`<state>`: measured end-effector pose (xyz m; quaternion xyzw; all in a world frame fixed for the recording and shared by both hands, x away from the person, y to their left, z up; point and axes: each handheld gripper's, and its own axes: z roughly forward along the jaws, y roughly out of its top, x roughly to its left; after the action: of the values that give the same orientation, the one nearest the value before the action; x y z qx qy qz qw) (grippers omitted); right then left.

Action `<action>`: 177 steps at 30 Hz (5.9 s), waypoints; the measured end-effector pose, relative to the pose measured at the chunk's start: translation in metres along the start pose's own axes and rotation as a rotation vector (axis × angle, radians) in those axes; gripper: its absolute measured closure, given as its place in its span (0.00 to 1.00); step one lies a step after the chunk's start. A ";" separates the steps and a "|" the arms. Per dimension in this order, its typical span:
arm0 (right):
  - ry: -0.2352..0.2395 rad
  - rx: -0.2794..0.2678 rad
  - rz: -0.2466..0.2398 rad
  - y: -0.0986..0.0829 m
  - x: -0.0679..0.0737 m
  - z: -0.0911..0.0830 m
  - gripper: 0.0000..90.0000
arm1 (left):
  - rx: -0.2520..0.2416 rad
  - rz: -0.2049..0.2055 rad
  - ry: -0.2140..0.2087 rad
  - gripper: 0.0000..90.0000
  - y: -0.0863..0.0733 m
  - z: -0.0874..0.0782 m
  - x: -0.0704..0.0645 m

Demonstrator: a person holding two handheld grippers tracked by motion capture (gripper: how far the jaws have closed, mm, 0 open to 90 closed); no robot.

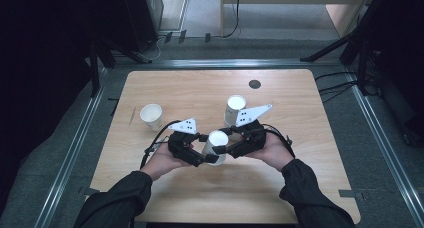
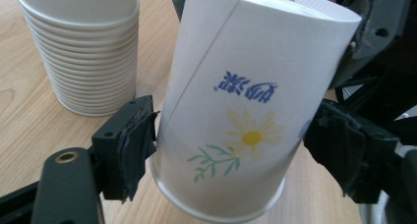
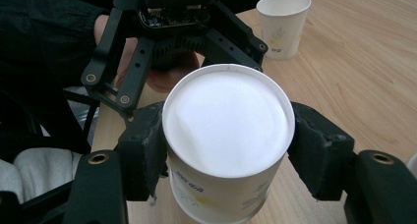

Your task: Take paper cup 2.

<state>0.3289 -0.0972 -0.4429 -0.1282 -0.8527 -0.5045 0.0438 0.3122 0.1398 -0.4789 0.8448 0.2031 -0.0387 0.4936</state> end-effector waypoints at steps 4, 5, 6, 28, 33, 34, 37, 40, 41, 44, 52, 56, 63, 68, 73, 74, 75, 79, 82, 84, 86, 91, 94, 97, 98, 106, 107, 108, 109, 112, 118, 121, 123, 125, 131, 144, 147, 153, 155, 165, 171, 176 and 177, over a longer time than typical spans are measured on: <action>-0.005 0.001 0.000 0.000 0.000 0.001 0.40 | 0.001 0.002 0.003 0.25 0.000 0.000 0.000; -0.003 0.003 0.003 0.000 0.000 0.001 0.40 | -0.001 0.006 0.002 0.26 0.000 0.000 0.000; -0.001 0.003 0.008 0.000 0.000 0.001 0.40 | -0.001 0.015 0.006 0.27 0.000 0.000 -0.001; -0.010 -0.009 0.014 0.000 -0.001 0.001 0.39 | -0.015 0.037 0.008 0.33 0.000 -0.002 -0.002; -0.006 -0.016 0.028 0.000 -0.002 0.001 0.39 | -0.020 0.042 0.011 0.33 0.001 -0.003 -0.002; -0.005 -0.017 0.026 0.000 -0.002 0.000 0.39 | -0.021 0.041 0.009 0.33 0.001 -0.004 -0.002; -0.009 -0.019 0.017 -0.001 -0.001 0.000 0.39 | -0.025 0.038 0.009 0.34 0.001 -0.004 -0.001; -0.010 -0.021 0.014 0.000 -0.001 0.000 0.39 | -0.026 0.040 0.008 0.34 0.001 -0.005 -0.002; -0.007 -0.022 0.015 0.000 -0.001 -0.001 0.38 | -0.026 0.040 0.009 0.34 0.001 -0.005 -0.001; -0.010 -0.031 0.015 -0.002 -0.002 -0.005 0.35 | -0.026 0.034 0.012 0.34 0.001 -0.008 0.000; -0.038 -0.021 0.026 -0.010 -0.003 -0.016 0.35 | 0.030 0.030 0.031 0.34 0.009 -0.023 0.002; -0.043 -0.002 0.033 -0.014 -0.002 -0.018 0.35 | 0.067 0.031 0.032 0.34 0.014 -0.029 0.003; -0.052 0.030 0.041 -0.026 -0.001 -0.019 0.35 | 0.200 0.081 0.036 0.34 0.038 -0.039 0.003; -0.056 0.037 0.023 -0.028 0.001 -0.018 0.35 | 0.311 0.133 0.056 0.35 0.055 -0.044 0.003; -0.059 0.038 0.016 -0.028 0.001 -0.015 0.35 | 0.424 0.174 0.073 0.35 0.063 -0.043 0.002; -0.062 0.039 0.013 -0.028 0.001 -0.014 0.35 | 0.451 0.180 0.072 0.35 0.065 -0.042 0.002; -0.063 0.037 0.014 -0.027 0.001 -0.013 0.35 | 0.465 0.183 0.073 0.35 0.066 -0.041 0.001; -0.057 0.028 0.008 -0.026 0.001 -0.011 0.35 | 0.538 0.218 0.077 0.35 0.070 -0.034 -0.003; -0.054 0.022 0.007 -0.025 0.001 -0.009 0.35 | 0.583 0.245 0.082 0.34 0.073 -0.028 -0.005; -0.054 0.022 0.004 -0.024 0.001 -0.007 0.35 | 0.605 0.249 0.078 0.34 0.074 -0.025 -0.006; -0.051 0.019 0.005 -0.024 0.001 -0.006 0.35 | 0.633 0.263 0.078 0.35 0.076 -0.021 -0.005; -0.049 0.002 0.001 -0.022 0.000 -0.003 0.35 | 0.695 0.282 0.069 0.34 0.077 -0.015 -0.004; -0.048 -0.005 -0.001 -0.020 0.000 0.001 0.35 | 0.746 0.295 0.073 0.34 0.077 -0.009 -0.003; -0.051 -0.007 -0.003 -0.019 0.000 0.002 0.35 | 0.779 0.314 0.069 0.34 0.076 -0.005 -0.004; -0.052 -0.011 -0.006 -0.019 0.000 0.003 0.35 | 0.781 0.317 0.068 0.34 0.076 -0.004 -0.004; -0.047 -0.012 -0.013 -0.016 0.001 0.010 0.35 | 0.811 0.347 0.064 0.35 0.078 0.001 -0.006; -0.043 -0.012 -0.012 -0.016 0.001 0.011 0.35 | 0.808 0.344 0.064 0.35 0.078 0.001 -0.007; -0.040 -0.015 -0.013 -0.016 0.000 0.012 0.35 | 0.808 0.348 0.061 0.35 0.079 0.001 -0.007; -0.036 -0.013 -0.010 -0.015 0.001 0.013 0.35 | 0.807 0.349 0.061 0.35 0.079 0.001 -0.007; -0.029 -0.013 -0.017 -0.014 0.001 0.015 0.35 | 0.806 0.356 0.058 0.35 0.078 0.002 -0.008; -0.020 -0.007 -0.022 -0.013 0.003 0.018 0.35 | 0.809 0.386 0.050 0.35 0.079 0.006 -0.011; -0.013 -0.002 -0.024 -0.012 0.004 0.019 0.37 | 0.811 0.396 0.046 0.35 0.079 0.008 -0.012; -0.014 -0.002 -0.030 -0.012 0.004 0.020 0.37 | 0.807 0.394 0.042 0.35 0.079 0.009 -0.012; -0.009 0.005 -0.023 -0.012 0.005 0.021 0.37 | 0.806 0.396 0.042 0.34 0.080 0.009 -0.013; -0.009 0.007 -0.029 -0.012 0.005 0.021 0.39 | 0.802 0.385 0.038 0.34 0.079 0.009 -0.013; -0.011 0.017 -0.034 -0.011 0.006 0.020 0.40 | 0.763 0.336 0.030 0.29 0.078 0.007 -0.010; -0.014 0.015 -0.033 -0.010 0.006 0.018 0.40 | 0.743 0.318 0.025 0.23 0.078 0.006 -0.009; -0.019 -0.011 -0.035 -0.010 0.003 0.010 0.40 | 0.648 0.301 0.043 0.14 0.075 0.000 -0.006; -0.020 -0.009 -0.030 -0.010 0.003 0.009 0.40 | 0.605 0.289 0.041 0.14 0.074 -0.004 -0.006; -0.021 -0.041 -0.028 -0.011 0.002 -0.005 0.40 | 0.405 0.212 0.023 0.14 0.062 -0.022 -0.002; -0.019 -0.044 -0.025 -0.011 0.003 -0.010 0.40 | 0.329 0.178 0.011 0.14 0.051 -0.026 -0.001; -0.017 -0.041 -0.027 -0.014 0.004 -0.014 0.40 | 0.261 0.142 0.019 0.11 0.043 -0.029 0.000; -0.019 -0.044 -0.027 -0.014 0.003 -0.015 0.40 | 0.248 0.131 0.017 0.11 0.041 -0.029 0.000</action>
<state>0.3211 -0.1160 -0.4469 -0.1222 -0.8434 -0.5226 0.0259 0.3238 0.1464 -0.4304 0.9110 0.1454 -0.0241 0.3851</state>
